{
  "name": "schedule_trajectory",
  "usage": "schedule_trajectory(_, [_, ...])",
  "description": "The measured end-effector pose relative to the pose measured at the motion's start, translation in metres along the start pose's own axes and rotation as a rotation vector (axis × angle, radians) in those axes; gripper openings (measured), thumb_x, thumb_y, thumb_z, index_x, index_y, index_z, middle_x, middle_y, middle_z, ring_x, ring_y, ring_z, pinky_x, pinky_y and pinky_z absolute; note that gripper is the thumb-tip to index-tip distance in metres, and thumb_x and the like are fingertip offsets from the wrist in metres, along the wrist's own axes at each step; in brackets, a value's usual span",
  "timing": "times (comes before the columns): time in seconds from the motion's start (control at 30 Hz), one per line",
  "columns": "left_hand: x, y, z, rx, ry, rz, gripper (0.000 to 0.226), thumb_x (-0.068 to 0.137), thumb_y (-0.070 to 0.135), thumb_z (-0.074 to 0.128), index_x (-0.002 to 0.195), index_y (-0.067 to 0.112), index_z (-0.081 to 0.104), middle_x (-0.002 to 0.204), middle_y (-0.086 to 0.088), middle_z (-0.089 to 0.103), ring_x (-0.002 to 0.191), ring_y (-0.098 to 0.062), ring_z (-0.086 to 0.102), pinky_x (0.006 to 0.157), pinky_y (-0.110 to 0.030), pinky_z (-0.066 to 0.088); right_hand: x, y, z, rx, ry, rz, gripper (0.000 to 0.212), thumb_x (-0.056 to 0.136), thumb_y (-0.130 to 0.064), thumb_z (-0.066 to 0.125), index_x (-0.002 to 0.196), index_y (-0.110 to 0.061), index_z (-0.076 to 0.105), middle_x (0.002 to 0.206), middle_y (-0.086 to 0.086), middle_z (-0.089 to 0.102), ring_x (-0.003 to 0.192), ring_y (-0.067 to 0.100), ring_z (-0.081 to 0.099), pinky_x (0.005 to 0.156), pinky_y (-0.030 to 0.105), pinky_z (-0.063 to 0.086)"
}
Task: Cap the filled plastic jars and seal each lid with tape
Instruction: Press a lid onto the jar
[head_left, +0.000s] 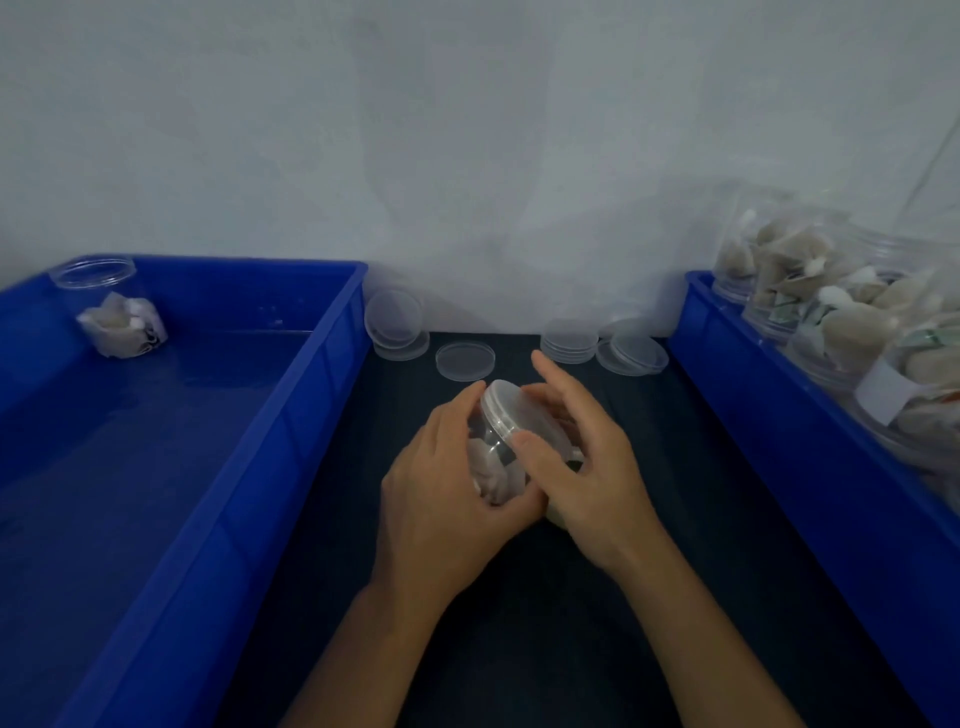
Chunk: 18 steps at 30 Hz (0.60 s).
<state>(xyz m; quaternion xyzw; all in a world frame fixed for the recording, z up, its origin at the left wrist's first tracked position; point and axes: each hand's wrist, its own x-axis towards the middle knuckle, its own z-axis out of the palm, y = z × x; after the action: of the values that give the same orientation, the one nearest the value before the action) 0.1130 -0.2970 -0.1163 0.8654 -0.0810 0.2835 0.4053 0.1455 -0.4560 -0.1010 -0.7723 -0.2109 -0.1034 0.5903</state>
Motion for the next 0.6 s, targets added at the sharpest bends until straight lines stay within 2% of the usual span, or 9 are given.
schedule_trajectory(0.07, [0.0001, -0.0004, 0.0007, 0.007, -0.010, -0.007, 0.089, 0.077, 0.062, 0.085, 0.151, 0.036, 0.044, 0.131, 0.022, 0.061, 0.115, 0.003, 0.062, 0.092, -0.032, 0.059, 0.0009, -0.0025, -0.0022, -0.153, 0.059, 0.030, 0.083, 0.079, -0.083, 0.060, 0.152, -0.045, 0.047, 0.119, -0.026, 0.056, 0.119, -0.001, 0.057, 0.092, 0.023, 0.051])
schedule_trajectory(0.1, [0.0001, -0.0002, 0.0011, 0.017, -0.015, -0.001, 0.090, 0.076, 0.066, 0.082, 0.152, 0.036, 0.044, 0.132, 0.022, 0.060, 0.115, 0.002, 0.062, 0.092, -0.034, 0.059, 0.0004, -0.0026, -0.0046, -0.180, 0.059, 0.036, 0.083, 0.080, -0.087, 0.053, 0.151, -0.044, 0.048, 0.117, -0.025, 0.054, 0.117, 0.000, 0.057, 0.093, 0.025, 0.050])
schedule_trajectory(0.13, [0.0001, 0.0000, 0.0014, 0.020, -0.015, 0.009, 0.090, 0.076, 0.069, 0.079, 0.152, 0.036, 0.044, 0.131, 0.022, 0.060, 0.115, 0.001, 0.062, 0.092, -0.035, 0.059, -0.0004, -0.0017, -0.0064, -0.141, 0.035, 0.028, 0.079, 0.085, -0.083, 0.049, 0.154, -0.042, 0.048, 0.121, -0.024, 0.054, 0.120, 0.001, 0.056, 0.098, 0.028, 0.050])
schedule_trajectory(0.2, [0.0007, -0.0003, 0.0017, 0.003, -0.001, 0.019, 0.088, 0.077, 0.069, 0.078, 0.151, 0.037, 0.044, 0.131, 0.024, 0.060, 0.116, 0.001, 0.063, 0.093, -0.034, 0.059, -0.0017, 0.0008, -0.0085, 0.034, -0.030, 0.014, 0.071, 0.092, -0.062, 0.050, 0.159, -0.039, 0.043, 0.140, -0.022, 0.054, 0.135, 0.000, 0.052, 0.106, 0.023, 0.046])
schedule_trajectory(0.27, [0.0008, -0.0021, 0.0012, -0.035, 0.008, 0.002, 0.086, 0.078, 0.067, 0.079, 0.152, 0.038, 0.044, 0.132, 0.025, 0.060, 0.118, 0.001, 0.063, 0.093, -0.033, 0.059, -0.0014, 0.0012, -0.0079, 0.115, -0.054, 0.030, 0.071, 0.088, -0.053, 0.057, 0.157, -0.043, 0.044, 0.145, -0.024, 0.056, 0.137, -0.002, 0.052, 0.106, 0.023, 0.048])
schedule_trajectory(0.37, [0.0005, -0.0044, 0.0008, -0.072, 0.010, -0.032, 0.086, 0.078, 0.061, 0.084, 0.151, 0.038, 0.045, 0.130, 0.024, 0.061, 0.117, 0.002, 0.063, 0.091, -0.033, 0.061, 0.0001, -0.0013, -0.0049, -0.039, 0.022, 0.069, 0.072, 0.079, -0.074, 0.067, 0.146, -0.050, 0.052, 0.126, -0.026, 0.060, 0.120, 0.000, 0.061, 0.095, 0.031, 0.056])
schedule_trajectory(0.43, [0.0001, -0.0024, 0.0013, -0.046, 0.001, -0.013, 0.088, 0.077, 0.063, 0.082, 0.152, 0.036, 0.044, 0.131, 0.023, 0.061, 0.117, 0.003, 0.062, 0.093, -0.034, 0.060, -0.0004, -0.0006, -0.0076, -0.137, 0.047, 0.068, 0.079, 0.077, -0.089, 0.058, 0.145, -0.048, 0.052, 0.120, -0.026, 0.056, 0.118, 0.002, 0.058, 0.095, 0.033, 0.055])
schedule_trajectory(0.5, [0.0005, -0.0005, 0.0024, -0.014, -0.003, 0.024, 0.088, 0.078, 0.067, 0.079, 0.153, 0.035, 0.043, 0.132, 0.022, 0.060, 0.117, 0.002, 0.062, 0.094, -0.033, 0.059, -0.0014, 0.0006, -0.0082, -0.057, -0.025, 0.048, 0.078, 0.086, -0.082, 0.055, 0.154, -0.045, 0.046, 0.130, -0.028, 0.054, 0.129, 0.003, 0.055, 0.105, 0.038, 0.052])
schedule_trajectory(0.6, [0.0008, -0.0043, 0.0039, -0.047, -0.004, 0.025, 0.083, 0.077, 0.051, 0.090, 0.145, 0.050, 0.042, 0.127, 0.027, 0.060, 0.116, 0.005, 0.062, 0.089, -0.021, 0.056, -0.0019, -0.0005, -0.0066, 0.017, -0.067, 0.017, 0.074, 0.089, -0.061, 0.063, 0.157, -0.038, 0.046, 0.140, -0.026, 0.055, 0.136, 0.003, 0.053, 0.109, 0.039, 0.052])
